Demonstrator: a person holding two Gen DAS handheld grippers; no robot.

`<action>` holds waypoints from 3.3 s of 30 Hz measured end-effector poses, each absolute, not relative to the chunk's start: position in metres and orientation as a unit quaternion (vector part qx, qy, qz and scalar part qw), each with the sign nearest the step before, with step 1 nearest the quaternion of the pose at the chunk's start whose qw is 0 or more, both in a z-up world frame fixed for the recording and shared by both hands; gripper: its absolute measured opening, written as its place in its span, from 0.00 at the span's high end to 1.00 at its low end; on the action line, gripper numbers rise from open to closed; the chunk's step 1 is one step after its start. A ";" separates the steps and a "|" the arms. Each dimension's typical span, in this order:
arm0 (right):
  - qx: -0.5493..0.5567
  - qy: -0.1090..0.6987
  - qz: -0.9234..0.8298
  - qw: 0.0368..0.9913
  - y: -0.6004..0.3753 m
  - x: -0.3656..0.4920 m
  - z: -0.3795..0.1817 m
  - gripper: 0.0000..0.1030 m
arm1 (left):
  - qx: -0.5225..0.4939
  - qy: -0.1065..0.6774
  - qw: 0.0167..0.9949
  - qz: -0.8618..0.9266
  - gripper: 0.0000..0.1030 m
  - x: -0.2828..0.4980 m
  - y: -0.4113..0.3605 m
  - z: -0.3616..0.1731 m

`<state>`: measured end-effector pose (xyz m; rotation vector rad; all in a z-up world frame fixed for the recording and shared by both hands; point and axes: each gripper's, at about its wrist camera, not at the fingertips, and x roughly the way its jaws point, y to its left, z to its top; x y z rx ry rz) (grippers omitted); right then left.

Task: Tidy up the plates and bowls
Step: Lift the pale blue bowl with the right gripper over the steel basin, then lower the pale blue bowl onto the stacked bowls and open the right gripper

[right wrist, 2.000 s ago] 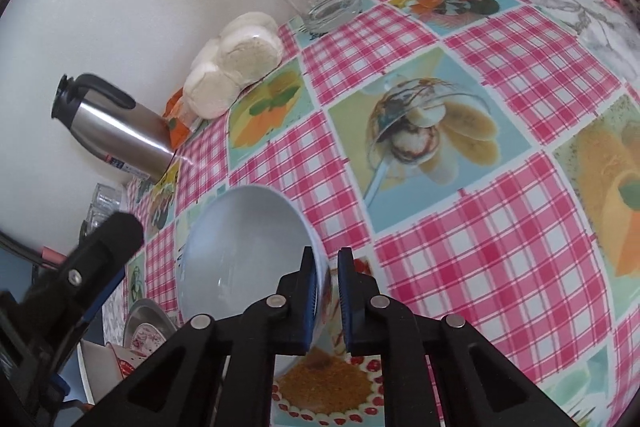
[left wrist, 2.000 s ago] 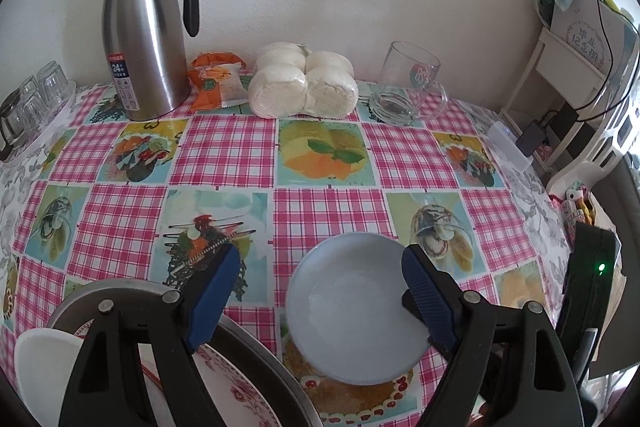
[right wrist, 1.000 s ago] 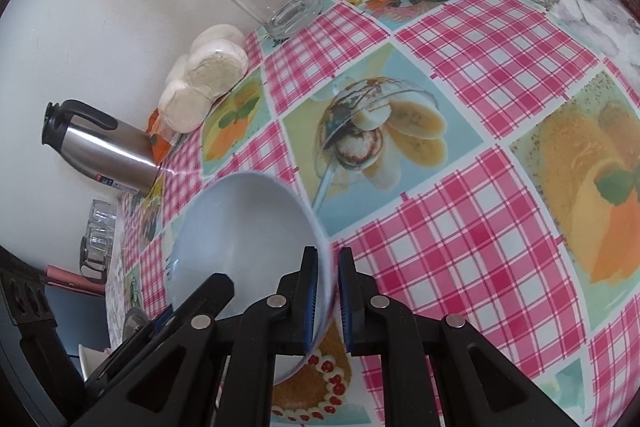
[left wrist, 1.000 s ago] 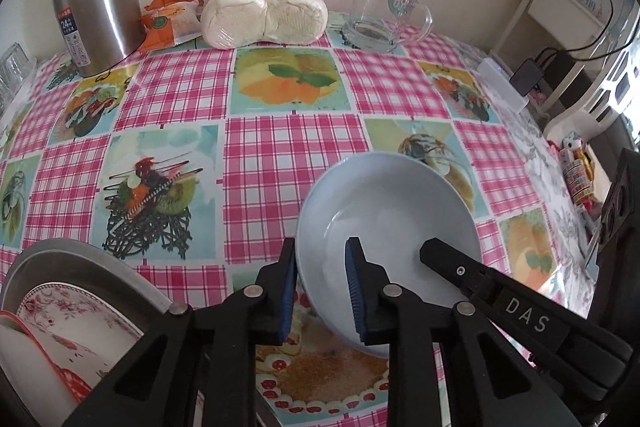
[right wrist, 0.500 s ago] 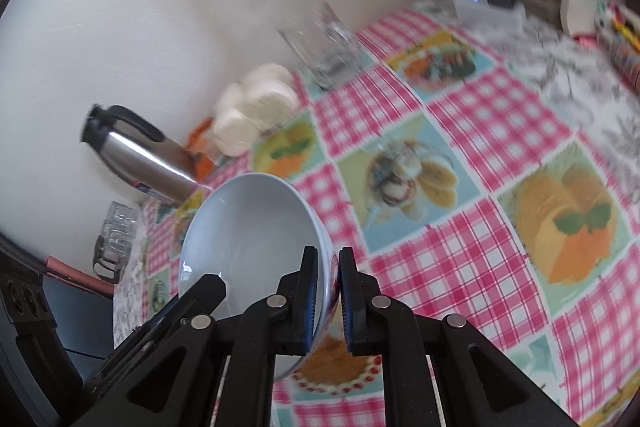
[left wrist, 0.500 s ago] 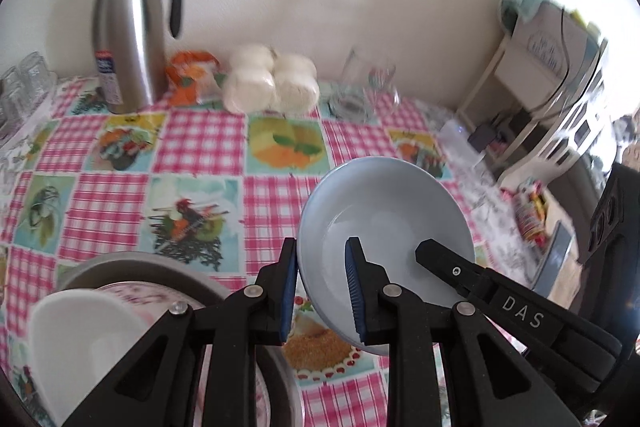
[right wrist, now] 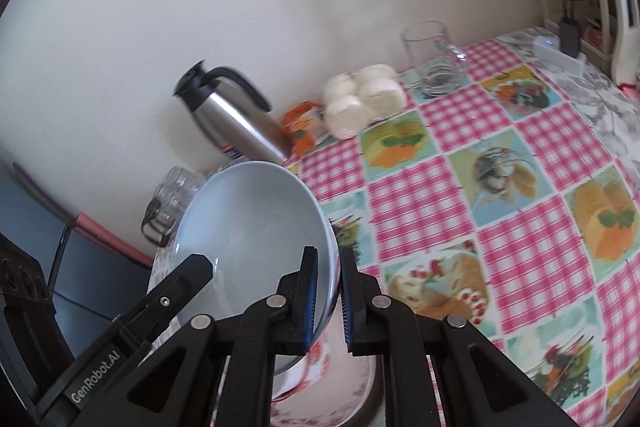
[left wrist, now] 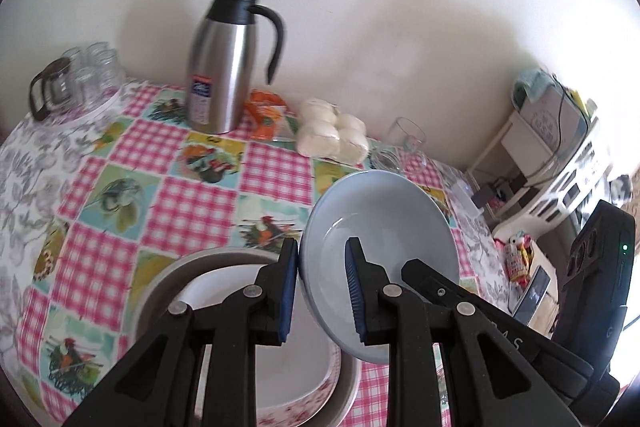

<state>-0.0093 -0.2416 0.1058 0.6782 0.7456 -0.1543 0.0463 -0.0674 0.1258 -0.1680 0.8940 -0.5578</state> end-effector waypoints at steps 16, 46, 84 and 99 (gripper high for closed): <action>0.274 0.422 -0.059 0.862 -0.173 0.007 0.092 0.85 | -0.100 0.469 0.851 -0.214 0.76 0.041 -0.008 0.095; 0.267 0.442 -0.063 0.854 -0.170 0.011 0.087 0.77 | -0.105 0.492 0.840 -0.204 0.76 0.048 -0.004 0.077; 0.215 0.426 -0.105 0.873 -0.183 -0.026 0.097 0.31 | -0.101 0.468 0.869 -0.125 0.21 0.020 0.027 0.085; 0.157 0.445 -0.113 0.875 -0.171 -0.055 0.075 0.09 | -0.050 0.471 0.875 -0.100 0.04 -0.008 0.031 0.073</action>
